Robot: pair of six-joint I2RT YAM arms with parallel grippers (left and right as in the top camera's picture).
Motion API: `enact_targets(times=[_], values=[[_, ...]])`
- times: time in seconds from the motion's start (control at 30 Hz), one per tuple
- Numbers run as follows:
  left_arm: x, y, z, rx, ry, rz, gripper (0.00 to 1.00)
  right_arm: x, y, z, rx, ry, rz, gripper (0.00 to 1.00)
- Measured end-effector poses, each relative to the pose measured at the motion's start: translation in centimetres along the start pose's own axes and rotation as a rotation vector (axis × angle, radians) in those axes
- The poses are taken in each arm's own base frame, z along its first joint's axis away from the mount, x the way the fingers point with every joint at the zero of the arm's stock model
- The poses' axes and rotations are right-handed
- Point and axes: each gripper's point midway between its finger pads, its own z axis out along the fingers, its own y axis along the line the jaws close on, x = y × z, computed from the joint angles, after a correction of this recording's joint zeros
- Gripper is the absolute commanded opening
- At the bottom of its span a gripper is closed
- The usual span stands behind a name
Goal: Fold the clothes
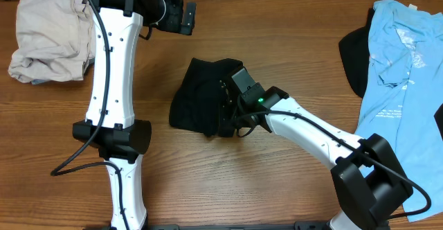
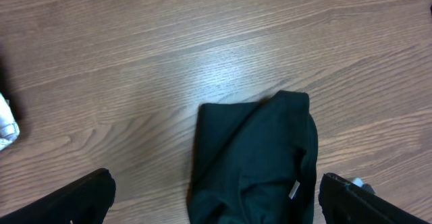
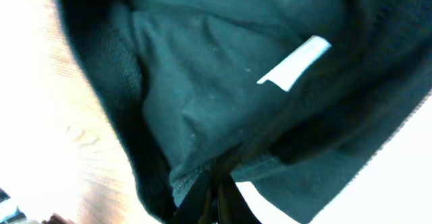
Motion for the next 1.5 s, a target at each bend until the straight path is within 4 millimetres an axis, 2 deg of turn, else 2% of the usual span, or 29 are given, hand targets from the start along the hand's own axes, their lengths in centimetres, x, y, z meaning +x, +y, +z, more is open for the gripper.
enact_targets(times=[0.1, 0.3, 0.33, 0.37, 0.4, 0.5, 0.63, 0.73, 0.8, 0.9, 1.0, 1.13, 1.33, 1.43, 1.5], values=[[0.3, 0.1, 0.0, -0.003, 0.014, -0.002, 1.00, 1.2, -1.1, -0.1, 0.042, 0.050, 0.025, 0.04], [1.0, 0.1, 0.0, -0.003, 0.041, 0.005, 1.00, 4.9, -6.1, -2.1, 0.189, 0.233, 0.171, 0.04], [1.0, 0.1, 0.0, -0.003, 0.042, 0.006, 1.00, 5.2, -6.7, -2.4, 0.206, 0.253, 0.187, 0.15], [1.0, 0.1, 0.0, -0.003, 0.042, 0.006, 1.00, 5.6, -7.1, -2.7, 0.219, 0.269, 0.196, 0.32], [1.0, 0.1, 0.0, -0.003, 0.042, 0.006, 1.00, 5.9, -7.4, -3.0, 0.229, 0.284, 0.202, 0.43], [1.0, 0.1, 0.0, -0.003, 0.041, 0.006, 1.00, 6.1, -7.5, -3.0, 0.234, 0.290, 0.182, 0.49], [1.0, 0.2, 0.0, -0.010, 0.040, 0.014, 1.00, 5.7, -7.4, -3.1, 0.230, 0.283, 0.154, 0.49], [0.9, 0.3, 0.0, -0.018, 0.039, 0.019, 1.00, 4.1, -6.3, -4.0, 0.215, 0.245, 0.116, 0.46], [0.9, 0.4, 0.0, -0.021, 0.039, 0.023, 1.00, 1.7, -4.7, -4.8, 0.183, 0.176, 0.074, 0.44], [0.9, 0.4, 0.0, -0.024, 0.039, 0.029, 1.00, -2.9, -1.3, -6.3, 0.096, 0.013, -0.002, 0.41], [0.9, 0.4, 0.0, -0.025, 0.039, 0.029, 1.00, -5.2, 0.3, -6.7, 0.045, -0.080, -0.041, 0.38], [0.9, 0.5, 0.0, -0.026, 0.038, 0.029, 1.00, -6.6, 0.5, -5.6, 0.037, -0.123, -0.029, 0.37], [1.0, 0.5, 0.0, -0.028, 0.040, 0.029, 1.00, -7.3, -1.1, -1.0, 0.069, -0.091, 0.012, 0.35], [1.0, 0.5, 0.0, -0.028, 0.043, 0.029, 1.00, -7.2, -2.1, 0.1, 0.098, -0.078, 0.036, 0.35], [1.1, 0.5, 0.0, -0.028, 0.043, 0.029, 1.00, -7.5, -2.5, 0.1, 0.121, -0.098, 0.044, 0.35]])
